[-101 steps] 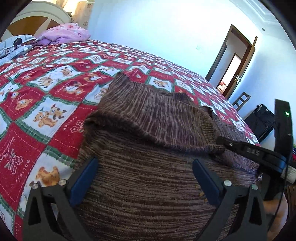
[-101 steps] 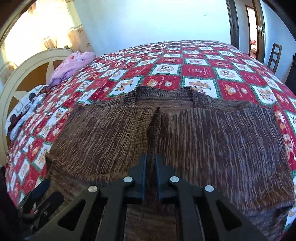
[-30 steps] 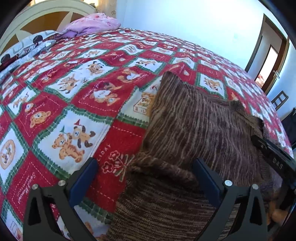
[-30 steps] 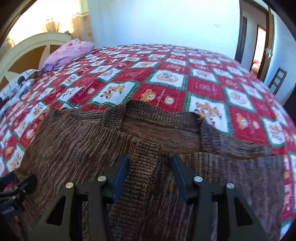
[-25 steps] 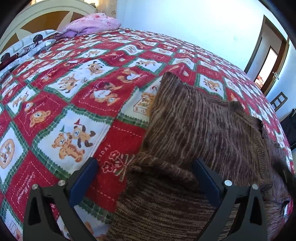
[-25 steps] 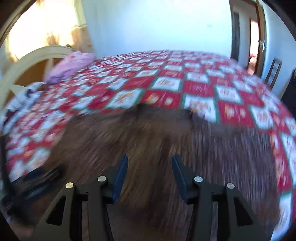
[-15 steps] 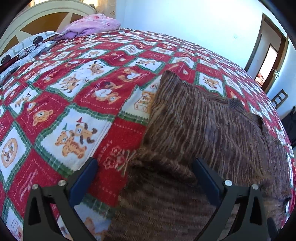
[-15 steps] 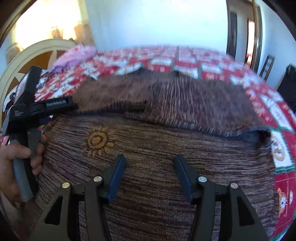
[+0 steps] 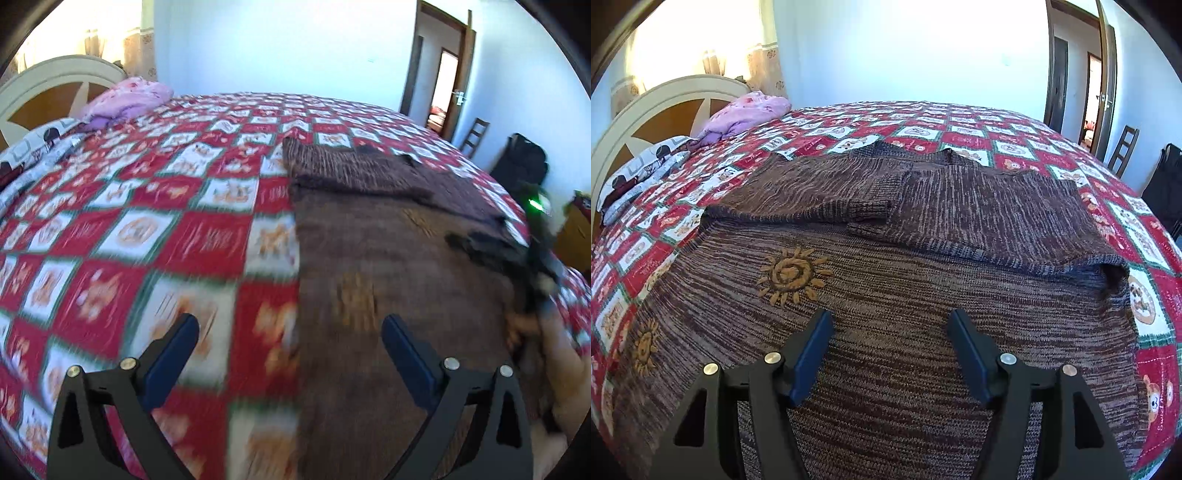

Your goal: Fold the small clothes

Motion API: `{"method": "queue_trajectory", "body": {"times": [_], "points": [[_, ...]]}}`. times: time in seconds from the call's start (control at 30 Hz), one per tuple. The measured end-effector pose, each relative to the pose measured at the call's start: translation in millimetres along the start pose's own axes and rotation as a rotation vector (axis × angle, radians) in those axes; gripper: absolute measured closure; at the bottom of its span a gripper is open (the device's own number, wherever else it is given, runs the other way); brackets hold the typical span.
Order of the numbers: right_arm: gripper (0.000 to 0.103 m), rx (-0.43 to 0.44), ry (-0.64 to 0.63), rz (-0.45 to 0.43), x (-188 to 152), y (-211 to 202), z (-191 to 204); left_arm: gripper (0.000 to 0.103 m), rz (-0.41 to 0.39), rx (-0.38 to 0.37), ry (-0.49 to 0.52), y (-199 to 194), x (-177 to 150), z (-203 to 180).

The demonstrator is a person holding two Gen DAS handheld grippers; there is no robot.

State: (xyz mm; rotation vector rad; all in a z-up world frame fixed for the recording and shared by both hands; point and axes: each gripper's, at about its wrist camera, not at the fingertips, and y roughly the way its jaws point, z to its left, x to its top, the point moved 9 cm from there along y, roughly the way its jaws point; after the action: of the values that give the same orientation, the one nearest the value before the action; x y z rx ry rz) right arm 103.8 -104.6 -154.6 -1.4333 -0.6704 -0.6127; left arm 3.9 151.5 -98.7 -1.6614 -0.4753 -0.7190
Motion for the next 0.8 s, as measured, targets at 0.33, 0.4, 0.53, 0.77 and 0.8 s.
{"method": "queue_trajectory", "body": {"times": [0.33,0.4,0.53,0.77,0.8], "points": [[0.036,0.004,0.010,0.010,-0.1,-2.4,-2.1,0.002,0.136,-0.015,-0.001,-0.7,-70.8,-5.9],[0.036,-0.010,0.014,0.013,-0.1,-9.0,-3.6,0.002,0.140,0.005,0.018,2.1,-75.4,-10.6],[0.036,0.021,0.060,-0.027,-5.1,-38.1,-4.2,0.002,0.179,0.063,0.054,9.1,-83.9,-13.9],[0.036,0.057,0.055,-0.044,-32.1,-87.7,4.3,0.006,0.197,0.125,0.082,11.6,-92.5,-21.7],[0.036,0.057,0.050,-0.049,-33.6,-91.4,5.2,0.006,0.196,0.127,0.072,11.4,-92.9,-22.4]]}}
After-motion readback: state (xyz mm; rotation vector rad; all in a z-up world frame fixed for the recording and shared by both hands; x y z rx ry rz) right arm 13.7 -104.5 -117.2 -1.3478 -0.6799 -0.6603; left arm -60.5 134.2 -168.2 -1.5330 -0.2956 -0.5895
